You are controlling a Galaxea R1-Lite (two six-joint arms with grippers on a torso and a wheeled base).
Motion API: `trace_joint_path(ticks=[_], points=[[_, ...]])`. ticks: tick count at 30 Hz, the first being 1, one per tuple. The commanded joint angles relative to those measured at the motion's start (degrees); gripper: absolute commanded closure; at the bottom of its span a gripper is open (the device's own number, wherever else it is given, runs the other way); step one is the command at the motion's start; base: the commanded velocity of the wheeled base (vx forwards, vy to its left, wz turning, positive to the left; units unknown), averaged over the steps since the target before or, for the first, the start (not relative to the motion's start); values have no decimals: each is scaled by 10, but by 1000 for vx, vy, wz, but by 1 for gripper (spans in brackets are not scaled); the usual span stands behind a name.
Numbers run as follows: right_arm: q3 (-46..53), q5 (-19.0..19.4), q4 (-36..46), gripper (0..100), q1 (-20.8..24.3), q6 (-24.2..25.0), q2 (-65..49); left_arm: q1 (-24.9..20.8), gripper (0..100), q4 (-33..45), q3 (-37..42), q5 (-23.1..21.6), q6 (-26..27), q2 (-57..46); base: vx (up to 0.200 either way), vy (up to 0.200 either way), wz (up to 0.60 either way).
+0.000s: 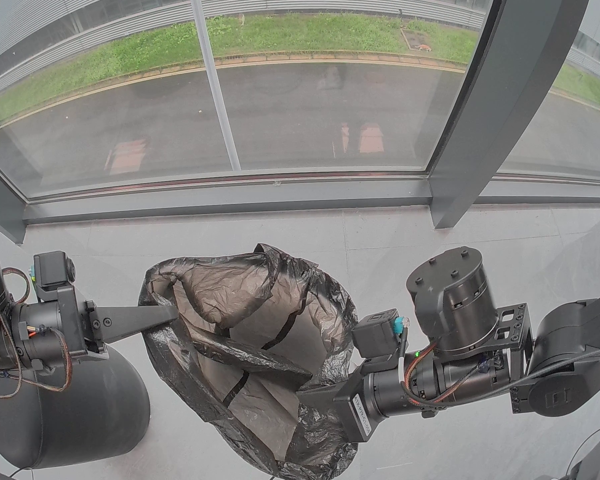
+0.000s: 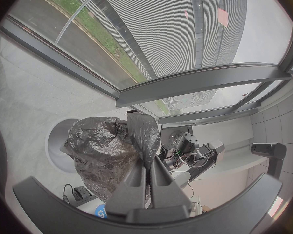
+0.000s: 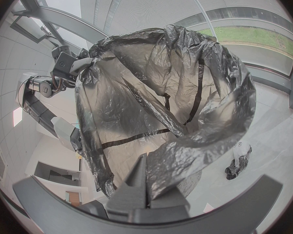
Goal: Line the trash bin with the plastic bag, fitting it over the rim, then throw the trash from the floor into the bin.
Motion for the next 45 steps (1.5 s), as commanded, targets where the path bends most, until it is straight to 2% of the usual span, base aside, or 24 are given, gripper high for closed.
trace_joint_path(ticks=[1,16,28,36,41,45], points=[[-2,0,-2,100,-4,-1,10,0,100,-23,7,0,-1,43,0,0,0],[-57,-1,-50,100,-22,-9,127,4,100,-122,10,1,1,164,0,0,0],[-131,-9,-53,100,-32,-10,206,25,100,-181,8,0,2,220,0,0,0],[-167,-39,-52,100,-57,-10,241,35,100,-228,10,-2,5,264,0,0,0],[-176,-40,-52,100,-61,-10,253,34,100,-269,10,-5,5,291,0,0,0],[-190,-41,-52,100,-71,-31,263,34,100,-293,9,-5,5,314,0,0,0]])
